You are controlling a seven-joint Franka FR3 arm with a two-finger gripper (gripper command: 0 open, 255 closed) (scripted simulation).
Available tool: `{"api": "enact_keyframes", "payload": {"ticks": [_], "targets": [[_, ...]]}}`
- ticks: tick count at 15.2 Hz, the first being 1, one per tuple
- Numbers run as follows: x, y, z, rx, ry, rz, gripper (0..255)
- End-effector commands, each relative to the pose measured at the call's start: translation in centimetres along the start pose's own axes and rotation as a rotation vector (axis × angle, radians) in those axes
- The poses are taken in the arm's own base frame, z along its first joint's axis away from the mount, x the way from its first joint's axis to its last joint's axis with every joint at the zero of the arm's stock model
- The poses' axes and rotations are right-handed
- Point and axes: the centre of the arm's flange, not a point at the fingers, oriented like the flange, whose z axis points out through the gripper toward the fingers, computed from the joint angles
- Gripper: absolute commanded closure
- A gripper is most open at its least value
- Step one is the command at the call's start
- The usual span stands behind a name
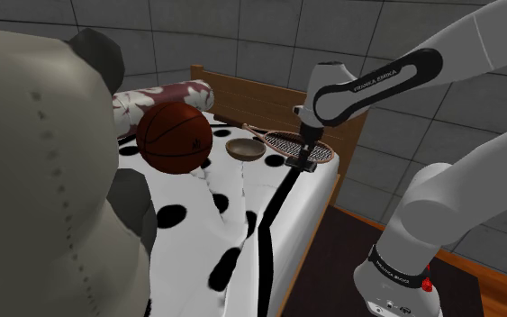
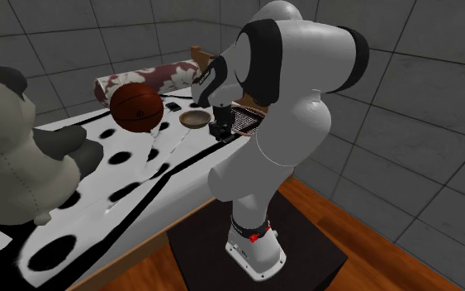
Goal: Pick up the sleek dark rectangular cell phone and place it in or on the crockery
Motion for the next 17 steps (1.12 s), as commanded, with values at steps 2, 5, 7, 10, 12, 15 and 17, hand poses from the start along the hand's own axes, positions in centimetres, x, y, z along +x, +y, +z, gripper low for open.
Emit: {"api": "enact_keyframes", "payload": {"ticks": [2,5,7,10,12,15,17], "targets": [[0.0,0.0,-1.7,0.0,0.0,0.0,255],[0.1,0.1,-3.3,0.0,0.0,0.0,255],[0.1,0.2,-4.3,0.0,0.0,0.0,255],[0.2,0.3,-5.9,0.0,0.0,0.0,255],[0.2,0.3,-7.0,0.0,0.0,0.0,255],[1.5,0.6,-7.7,0.0,0.0,0.0,255],[4.1,1.0,-7.6,0.0,0.0,0.0,255]]}}
